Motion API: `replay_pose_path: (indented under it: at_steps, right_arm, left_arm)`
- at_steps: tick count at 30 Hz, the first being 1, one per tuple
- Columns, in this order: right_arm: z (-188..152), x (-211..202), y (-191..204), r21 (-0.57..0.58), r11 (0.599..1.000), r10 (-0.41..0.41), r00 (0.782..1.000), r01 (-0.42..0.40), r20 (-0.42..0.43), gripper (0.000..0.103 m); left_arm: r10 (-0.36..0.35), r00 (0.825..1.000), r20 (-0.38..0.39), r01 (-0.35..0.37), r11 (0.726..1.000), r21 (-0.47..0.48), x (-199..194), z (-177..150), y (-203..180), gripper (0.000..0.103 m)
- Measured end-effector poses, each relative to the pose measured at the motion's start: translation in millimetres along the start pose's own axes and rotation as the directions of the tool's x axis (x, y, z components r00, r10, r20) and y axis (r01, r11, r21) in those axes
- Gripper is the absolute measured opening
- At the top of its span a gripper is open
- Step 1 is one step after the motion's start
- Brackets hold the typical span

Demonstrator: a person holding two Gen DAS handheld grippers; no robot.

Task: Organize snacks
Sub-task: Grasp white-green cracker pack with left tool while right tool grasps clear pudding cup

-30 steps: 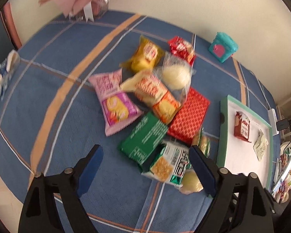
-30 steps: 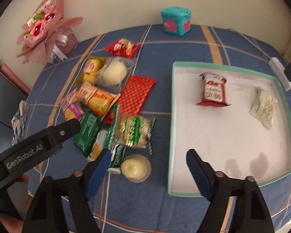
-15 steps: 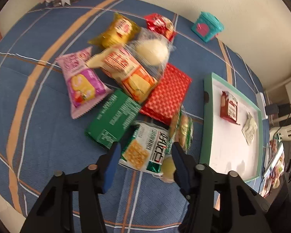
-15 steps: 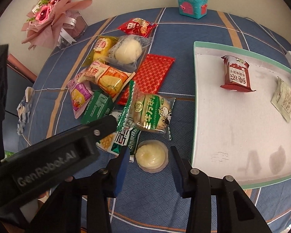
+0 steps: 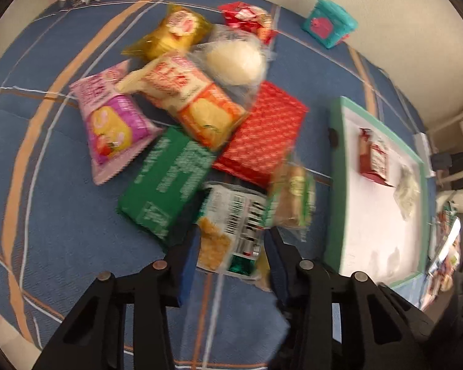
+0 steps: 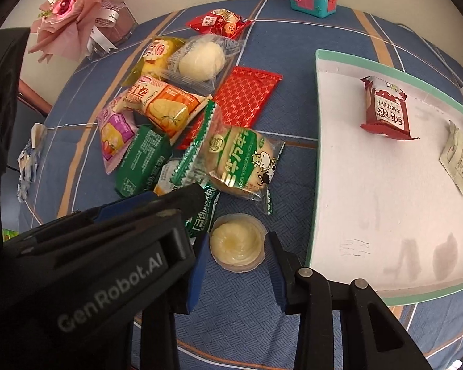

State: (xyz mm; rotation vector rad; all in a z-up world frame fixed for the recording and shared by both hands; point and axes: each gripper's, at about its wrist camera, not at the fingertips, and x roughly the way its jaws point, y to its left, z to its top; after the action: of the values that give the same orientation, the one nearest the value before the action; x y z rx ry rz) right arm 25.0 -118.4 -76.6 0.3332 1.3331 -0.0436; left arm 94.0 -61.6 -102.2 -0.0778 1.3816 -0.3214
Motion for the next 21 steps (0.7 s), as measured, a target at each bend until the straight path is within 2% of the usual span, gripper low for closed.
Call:
replay_pose_path:
  at_steps: [2,9,12,17,21]
  right_arm:
    - [-0.7,-0.2,-0.5,-0.004,1.000,-0.005,1.000,0.005,0.001,0.040]
    - [-3.0,4.7,-3.9,-0.002,1.000,-0.012,1.000,0.012,-0.005,0.040]
    - [-3.4,5.1,-4.7,-0.005,1.000,-0.020,1.000,0.020,-0.008,0.039]
    - [-3.7,14.9,-9.7,-0.015,1.000,-0.028,0.999,0.027,-0.026,0.040]
    - [-4.6,23.6,-7.3,-0.029,0.999,-0.038,0.999,0.037,-0.038,0.040]
  left_arm:
    - [-0.022,1.000,0.001,0.022,0.999,-0.029,0.1,1.7,5.0,0.044]
    - [-0.008,1.000,0.011,0.009,0.998,-0.068,-0.4,1.2,15.3,0.046]
    - [0.026,0.999,0.021,-0.025,0.998,-0.061,-0.4,2.2,13.5,0.046]
    - [0.038,0.999,0.024,-0.037,0.999,-0.030,-0.1,7.0,13.3,0.046]
    - [0.030,1.000,0.003,-0.030,0.999,-0.026,5.7,10.9,11.0,0.055]
